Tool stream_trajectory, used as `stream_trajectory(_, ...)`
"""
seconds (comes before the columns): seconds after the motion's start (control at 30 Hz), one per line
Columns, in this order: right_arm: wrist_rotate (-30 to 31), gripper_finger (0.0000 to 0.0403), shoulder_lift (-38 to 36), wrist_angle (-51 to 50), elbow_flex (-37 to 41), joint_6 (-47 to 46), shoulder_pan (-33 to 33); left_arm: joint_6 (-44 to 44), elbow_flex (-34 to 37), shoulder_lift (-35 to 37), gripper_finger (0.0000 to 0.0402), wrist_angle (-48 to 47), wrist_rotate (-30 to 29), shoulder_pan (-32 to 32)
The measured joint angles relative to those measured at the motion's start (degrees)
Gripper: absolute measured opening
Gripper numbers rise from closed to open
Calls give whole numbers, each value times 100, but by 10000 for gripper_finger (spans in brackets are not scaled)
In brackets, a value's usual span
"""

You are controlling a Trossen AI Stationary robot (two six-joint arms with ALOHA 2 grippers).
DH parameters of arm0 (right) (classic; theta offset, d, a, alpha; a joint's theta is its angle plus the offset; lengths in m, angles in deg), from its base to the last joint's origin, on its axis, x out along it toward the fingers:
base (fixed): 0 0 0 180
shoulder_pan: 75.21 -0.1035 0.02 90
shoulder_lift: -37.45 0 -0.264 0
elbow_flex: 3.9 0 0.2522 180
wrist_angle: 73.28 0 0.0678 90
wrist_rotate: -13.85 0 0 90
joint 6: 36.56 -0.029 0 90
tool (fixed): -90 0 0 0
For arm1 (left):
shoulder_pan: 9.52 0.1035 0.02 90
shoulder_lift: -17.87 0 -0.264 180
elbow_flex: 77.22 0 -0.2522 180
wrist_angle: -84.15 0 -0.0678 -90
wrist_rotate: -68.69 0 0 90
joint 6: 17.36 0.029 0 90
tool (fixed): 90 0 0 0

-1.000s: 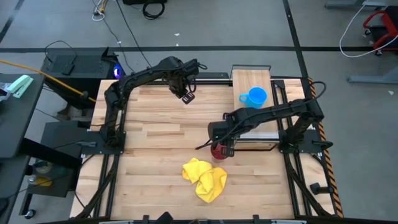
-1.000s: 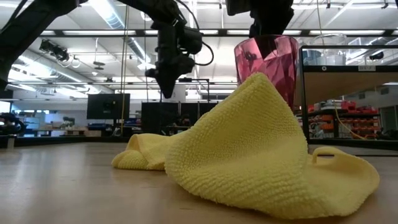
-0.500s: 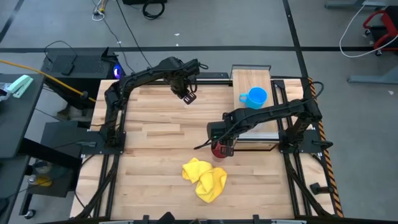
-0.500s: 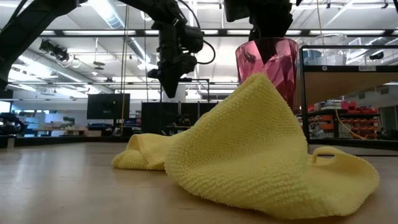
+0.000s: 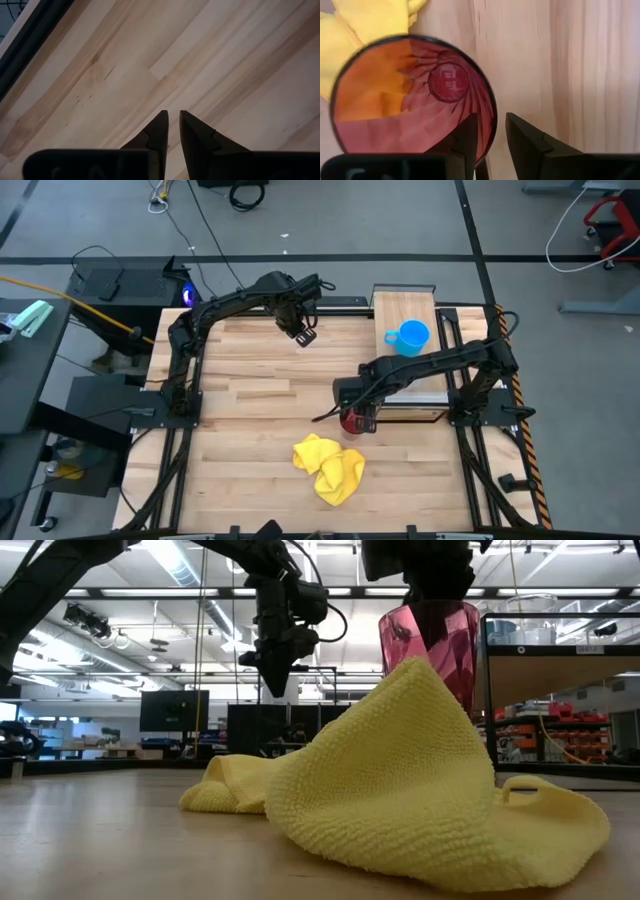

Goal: Stack small to large cups/mugs on shelf
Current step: Put the red cup on the shelf

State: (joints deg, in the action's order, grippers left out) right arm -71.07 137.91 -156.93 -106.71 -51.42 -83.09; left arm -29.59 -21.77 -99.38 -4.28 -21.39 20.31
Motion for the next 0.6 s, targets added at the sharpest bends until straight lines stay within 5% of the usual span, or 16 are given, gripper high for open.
stream_trajectory(0.37,-2,100,2,102,78,1,0,0,-1,0,50,126,0,0)
stream_trajectory(0.6,-2,44,2,102,78,-37,63,-2,-1,1,41,126,-2,0)
